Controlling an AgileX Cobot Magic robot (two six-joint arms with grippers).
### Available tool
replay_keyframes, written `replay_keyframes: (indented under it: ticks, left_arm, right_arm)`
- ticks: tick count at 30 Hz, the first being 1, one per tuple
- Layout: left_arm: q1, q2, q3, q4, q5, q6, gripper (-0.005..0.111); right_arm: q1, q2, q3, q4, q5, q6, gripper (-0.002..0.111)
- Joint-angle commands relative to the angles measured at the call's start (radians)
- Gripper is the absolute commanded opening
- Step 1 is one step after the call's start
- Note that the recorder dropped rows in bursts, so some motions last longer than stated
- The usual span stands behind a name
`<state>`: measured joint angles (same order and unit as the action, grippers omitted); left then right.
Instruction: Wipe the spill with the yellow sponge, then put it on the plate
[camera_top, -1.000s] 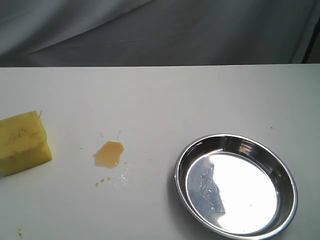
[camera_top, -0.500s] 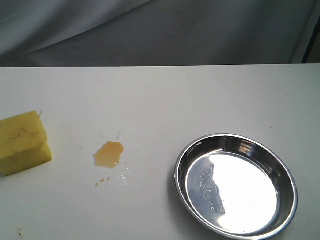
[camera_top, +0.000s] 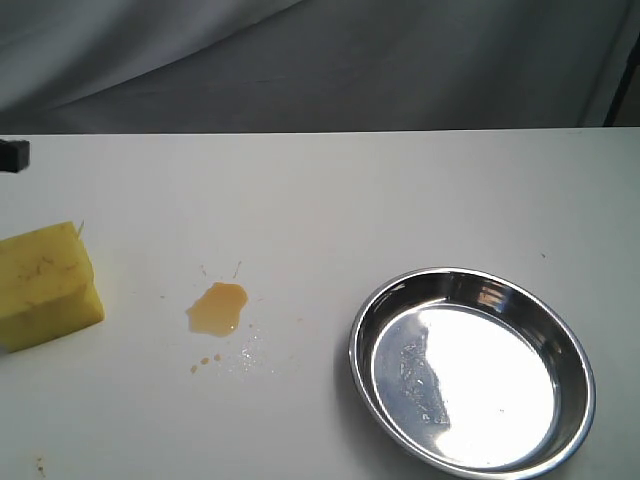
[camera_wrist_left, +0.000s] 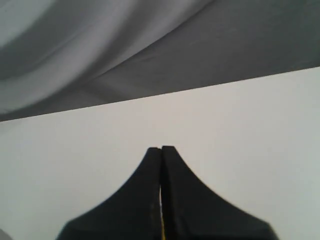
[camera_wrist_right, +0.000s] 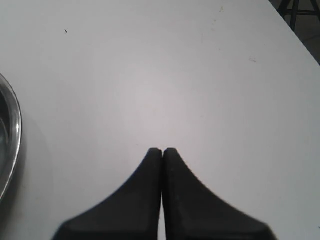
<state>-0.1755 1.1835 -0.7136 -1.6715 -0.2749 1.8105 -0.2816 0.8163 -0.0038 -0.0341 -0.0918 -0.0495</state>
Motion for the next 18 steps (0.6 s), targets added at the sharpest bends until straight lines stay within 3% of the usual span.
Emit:
replay_keyframes:
  ticks: [1, 4, 7, 18]
  left_arm:
    - [0.124, 0.003, -0.038, -0.073, 0.041, 0.073, 0.0]
    - [0.195, 0.003, -0.019, -0.073, 0.161, 0.027, 0.0]
    - [0.224, 0.003, -0.004, -0.073, 0.26, 0.022, 0.0]
    - [0.224, 0.003, 0.057, -0.073, 0.268, 0.027, 0.0]
  right_arm:
    - [-0.008, 0.002, 0.004, -0.003, -0.016, 0.005, 0.0]
    - [-0.008, 0.002, 0.004, -0.003, -0.016, 0.005, 0.0]
    - [-0.008, 0.002, 0.004, -0.003, -0.016, 0.005, 0.0]
    - [-0.008, 0.002, 0.004, -0.003, -0.016, 0.005, 0.0]
